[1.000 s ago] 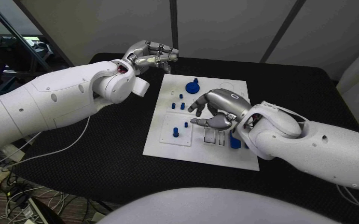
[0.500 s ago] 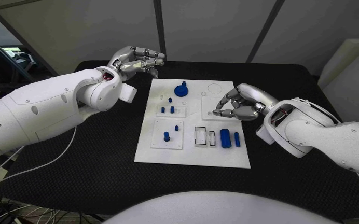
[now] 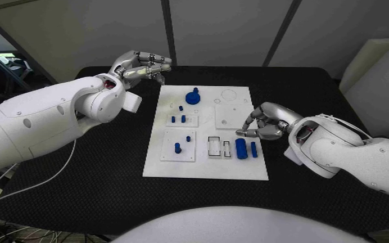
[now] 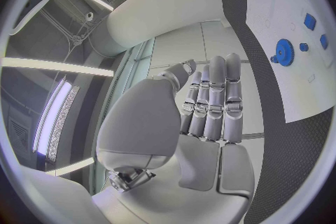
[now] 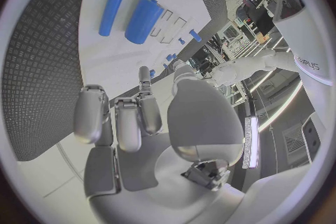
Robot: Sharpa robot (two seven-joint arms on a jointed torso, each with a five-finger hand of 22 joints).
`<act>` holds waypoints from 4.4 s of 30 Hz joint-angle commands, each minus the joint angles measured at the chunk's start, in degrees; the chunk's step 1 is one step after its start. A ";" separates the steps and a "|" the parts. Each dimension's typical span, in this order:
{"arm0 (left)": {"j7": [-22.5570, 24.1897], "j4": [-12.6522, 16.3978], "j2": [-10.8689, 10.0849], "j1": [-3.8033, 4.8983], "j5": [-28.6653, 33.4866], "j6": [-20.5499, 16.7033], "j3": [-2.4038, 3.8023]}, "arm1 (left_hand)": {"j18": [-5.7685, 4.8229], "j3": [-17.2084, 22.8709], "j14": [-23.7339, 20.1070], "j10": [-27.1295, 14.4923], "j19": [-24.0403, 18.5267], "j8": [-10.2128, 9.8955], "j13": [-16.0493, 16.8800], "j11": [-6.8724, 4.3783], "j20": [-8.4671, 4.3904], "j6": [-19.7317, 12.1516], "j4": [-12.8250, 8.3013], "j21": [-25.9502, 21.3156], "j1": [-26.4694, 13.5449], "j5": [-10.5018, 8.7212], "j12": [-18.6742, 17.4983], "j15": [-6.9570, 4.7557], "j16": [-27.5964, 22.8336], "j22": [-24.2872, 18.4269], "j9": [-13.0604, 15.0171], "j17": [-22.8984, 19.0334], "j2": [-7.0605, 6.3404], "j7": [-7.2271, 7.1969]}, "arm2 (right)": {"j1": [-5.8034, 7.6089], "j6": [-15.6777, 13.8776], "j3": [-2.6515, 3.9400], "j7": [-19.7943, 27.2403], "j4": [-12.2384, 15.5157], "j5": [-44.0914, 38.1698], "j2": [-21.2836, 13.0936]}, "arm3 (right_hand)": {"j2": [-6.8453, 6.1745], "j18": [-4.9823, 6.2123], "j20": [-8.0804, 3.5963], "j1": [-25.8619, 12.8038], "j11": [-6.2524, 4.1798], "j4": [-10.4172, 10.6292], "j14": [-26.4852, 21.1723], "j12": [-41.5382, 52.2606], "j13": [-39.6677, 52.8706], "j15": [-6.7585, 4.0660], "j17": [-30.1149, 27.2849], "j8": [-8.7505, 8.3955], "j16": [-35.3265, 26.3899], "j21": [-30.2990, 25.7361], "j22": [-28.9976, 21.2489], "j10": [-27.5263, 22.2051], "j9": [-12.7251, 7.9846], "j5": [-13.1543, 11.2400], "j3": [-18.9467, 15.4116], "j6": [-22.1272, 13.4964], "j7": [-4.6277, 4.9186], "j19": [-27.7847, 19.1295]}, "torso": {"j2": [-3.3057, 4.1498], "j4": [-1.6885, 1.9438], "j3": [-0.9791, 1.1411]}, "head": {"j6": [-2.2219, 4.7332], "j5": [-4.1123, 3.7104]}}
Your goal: Assemble the parts on the task board
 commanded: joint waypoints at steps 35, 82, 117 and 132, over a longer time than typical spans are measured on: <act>0.63 0.16 -0.21 -0.03 0.12 0.42 0.01 | -0.73 -0.25 0.05 -0.46 -0.14 0.24 0.01 -0.02 0.34 -0.10 0.24 -0.35 -0.63 0.17 0.31 0.27 -0.32 -0.05 -0.08 -0.07 0.10 0.25 | -2.86 8.48 -0.17 -9.55 -0.77 -11.44 2.52 | 0.80 -1.21 0.13 -0.92 -0.14 0.44 4.72 -0.21 2.11 0.27 8.98 2.71 0.33 0.39 0.62 0.22 2.51 -0.98 -3.23 -1.29 -0.22 0.31 | 0.05 0.17 0.04 | -0.66 -0.02; 0.37 0.15 -0.19 -0.17 0.13 0.73 0.00 | -0.74 -0.35 0.02 -0.62 -0.11 0.34 -0.01 0.00 0.38 -0.22 0.36 -0.52 -0.85 0.17 0.45 0.30 -0.36 -0.19 -0.12 -0.14 0.12 0.27 | -3.58 -5.83 0.00 -8.70 4.84 -1.77 1.68 | 6.35 -1.84 -1.39 5.26 -2.23 0.10 5.18 1.39 5.17 -1.44 11.27 8.26 1.36 2.33 3.47 2.25 8.15 5.73 -2.43 1.11 -2.62 2.05 | 0.00 0.13 -0.05 | -0.09 0.27; 0.49 0.31 0.39 -0.16 0.13 0.93 0.01 | -0.75 -0.42 0.03 -0.70 -0.11 0.38 -0.02 0.03 0.41 -0.29 0.52 -0.61 -1.07 0.17 0.51 0.33 -0.37 -0.27 -0.14 -0.17 0.16 0.29 | -1.58 6.70 0.13 -15.90 -2.54 -2.74 13.86 | 8.58 -1.86 -1.94 0.86 -3.06 0.23 5.24 0.67 5.38 -2.08 11.58 10.61 1.48 2.39 3.72 2.61 12.02 -0.14 -6.31 2.60 -3.63 2.06 | 0.01 0.18 0.03 | -0.55 0.81; 0.37 0.35 0.21 -0.16 0.13 0.96 0.00 | -0.75 -0.45 0.01 -0.78 -0.10 0.42 -0.03 0.03 0.43 -0.35 0.58 -0.70 -1.17 0.18 0.56 0.35 -0.38 -0.35 -0.16 -0.19 0.17 0.29 | -1.59 7.27 0.12 -19.67 -2.11 -8.99 13.20 | 9.58 -1.94 -2.28 -1.90 -3.43 0.31 5.29 0.95 5.92 -2.41 11.84 11.36 1.58 2.58 4.06 3.03 13.43 -0.67 -8.07 2.94 -4.05 2.28 | 0.04 0.14 0.01 | -0.59 0.84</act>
